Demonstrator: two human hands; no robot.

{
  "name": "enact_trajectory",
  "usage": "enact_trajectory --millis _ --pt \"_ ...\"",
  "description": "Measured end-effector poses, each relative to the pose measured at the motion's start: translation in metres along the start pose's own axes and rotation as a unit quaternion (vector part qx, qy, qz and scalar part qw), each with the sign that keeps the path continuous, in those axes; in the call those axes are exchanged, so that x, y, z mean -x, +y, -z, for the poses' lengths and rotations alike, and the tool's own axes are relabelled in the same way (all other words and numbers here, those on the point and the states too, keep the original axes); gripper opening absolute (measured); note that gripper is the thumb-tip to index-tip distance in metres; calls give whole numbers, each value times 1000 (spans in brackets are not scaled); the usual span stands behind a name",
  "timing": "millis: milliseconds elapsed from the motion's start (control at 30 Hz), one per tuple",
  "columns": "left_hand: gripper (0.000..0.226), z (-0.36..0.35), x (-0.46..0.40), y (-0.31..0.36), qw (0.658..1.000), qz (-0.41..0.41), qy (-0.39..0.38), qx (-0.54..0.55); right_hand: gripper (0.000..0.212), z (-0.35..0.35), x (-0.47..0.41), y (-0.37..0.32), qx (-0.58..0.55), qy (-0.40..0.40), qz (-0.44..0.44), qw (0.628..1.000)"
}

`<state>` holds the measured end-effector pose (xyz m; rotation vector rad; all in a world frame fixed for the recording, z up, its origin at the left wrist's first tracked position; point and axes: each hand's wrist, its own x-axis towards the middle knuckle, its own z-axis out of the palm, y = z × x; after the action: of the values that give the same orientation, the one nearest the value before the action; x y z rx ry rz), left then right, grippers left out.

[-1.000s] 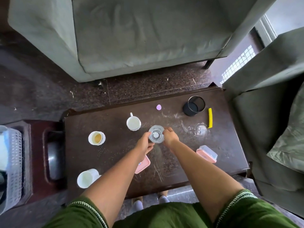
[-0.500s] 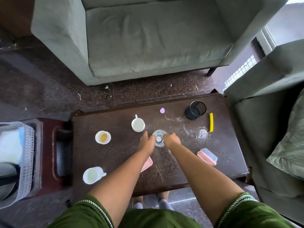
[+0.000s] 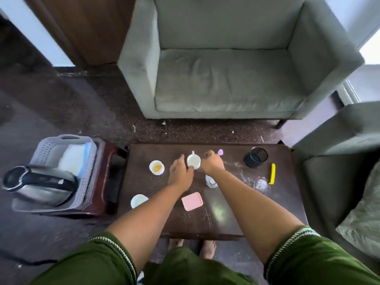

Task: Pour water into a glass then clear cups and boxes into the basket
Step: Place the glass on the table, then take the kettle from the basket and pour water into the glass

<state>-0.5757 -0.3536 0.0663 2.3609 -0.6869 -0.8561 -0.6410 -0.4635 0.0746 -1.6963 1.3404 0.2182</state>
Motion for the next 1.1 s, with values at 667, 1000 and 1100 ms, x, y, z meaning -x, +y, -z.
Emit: enact_trajectory --millis 667,1000,1100 --pt "48 248 130 -233 942 105 272 164 24 -218 157 -208 15 -67 182 981" --pt "21 350 145 -356 906 170 348 173 30 -357 211 -258 40 -113 227 966" --pt "18 357 131 -364 905 183 347 164 25 -363 189 -264 53 -100 216 970"
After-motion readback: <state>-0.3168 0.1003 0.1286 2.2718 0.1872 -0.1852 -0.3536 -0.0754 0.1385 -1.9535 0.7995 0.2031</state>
